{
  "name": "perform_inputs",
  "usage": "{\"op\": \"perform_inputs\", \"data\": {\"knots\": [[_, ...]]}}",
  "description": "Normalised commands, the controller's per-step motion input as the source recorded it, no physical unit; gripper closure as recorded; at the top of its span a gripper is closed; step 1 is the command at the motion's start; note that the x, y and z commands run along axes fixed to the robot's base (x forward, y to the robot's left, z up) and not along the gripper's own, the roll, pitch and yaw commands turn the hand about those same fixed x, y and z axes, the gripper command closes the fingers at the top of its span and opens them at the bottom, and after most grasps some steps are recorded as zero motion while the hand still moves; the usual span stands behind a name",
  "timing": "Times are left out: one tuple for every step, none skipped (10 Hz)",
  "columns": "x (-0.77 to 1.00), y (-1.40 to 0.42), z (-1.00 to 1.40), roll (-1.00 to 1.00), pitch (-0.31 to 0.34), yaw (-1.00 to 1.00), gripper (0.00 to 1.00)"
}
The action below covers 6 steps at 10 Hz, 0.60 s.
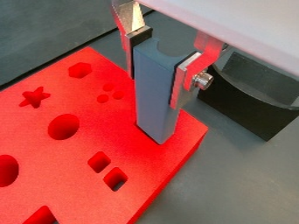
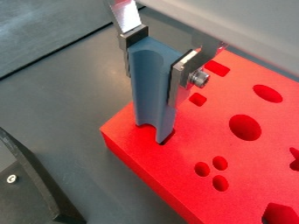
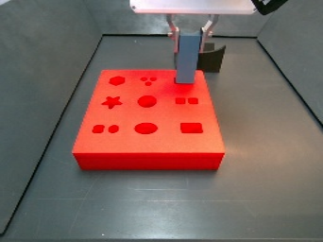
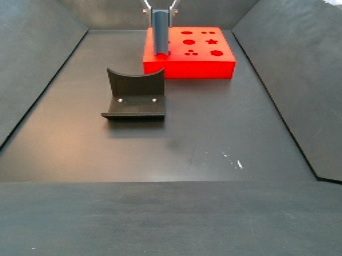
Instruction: Insert the arch object.
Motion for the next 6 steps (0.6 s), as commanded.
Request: {"op": "perform_inputs", "data": {"knots": [[0.00,-0.03,-0.15,0.00,0.000,0.00,1.00],[0.00,-0.04,-0.15,0.00,0.000,0.00,1.00],[-0.13,-0.03,-0.10,0.00,-0.031,0.07,1.00],[-0.14,0.00,-0.11,0.00,-0.083,0.13,1.00],[-0.04,0.00,-0.15,0.00,-0.071,0.15,1.00],[0.00,-0.02,-0.17,0.00,-0.027,0.10,1.00]]}}
